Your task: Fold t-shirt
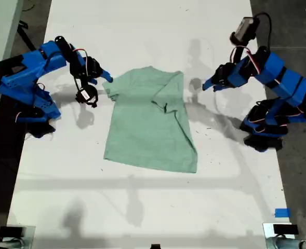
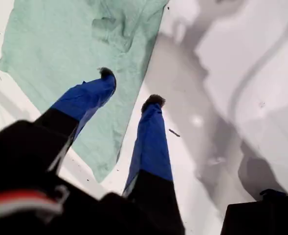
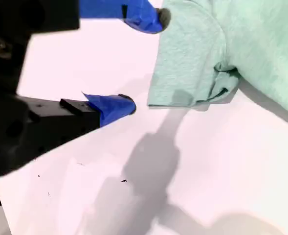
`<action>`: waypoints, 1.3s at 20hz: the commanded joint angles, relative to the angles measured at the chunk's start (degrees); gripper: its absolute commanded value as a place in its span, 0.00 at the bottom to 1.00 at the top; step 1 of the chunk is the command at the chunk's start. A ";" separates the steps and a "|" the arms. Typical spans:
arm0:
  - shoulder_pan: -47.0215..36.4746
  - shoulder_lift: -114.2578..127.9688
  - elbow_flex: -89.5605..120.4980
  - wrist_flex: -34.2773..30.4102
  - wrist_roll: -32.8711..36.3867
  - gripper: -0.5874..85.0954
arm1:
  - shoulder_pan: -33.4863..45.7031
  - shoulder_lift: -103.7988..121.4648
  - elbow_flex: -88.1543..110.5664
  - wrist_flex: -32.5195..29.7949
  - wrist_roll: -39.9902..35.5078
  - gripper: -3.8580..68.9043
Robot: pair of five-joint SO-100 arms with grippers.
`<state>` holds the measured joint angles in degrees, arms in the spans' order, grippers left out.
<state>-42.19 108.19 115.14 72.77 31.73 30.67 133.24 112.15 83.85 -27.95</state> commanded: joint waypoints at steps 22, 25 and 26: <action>-8.96 -33.31 -21.27 0.70 0.26 0.01 | -1.23 18.02 7.03 0.79 2.90 0.27; -12.30 -21.97 -18.98 4.04 0.44 0.01 | -1.41 20.30 8.35 1.23 3.43 0.26; -13.45 -17.93 -17.75 4.31 0.53 0.01 | -1.49 20.83 8.61 1.23 3.52 0.26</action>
<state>-52.47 81.12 96.77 75.41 32.08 29.88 152.58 121.29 83.94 -24.96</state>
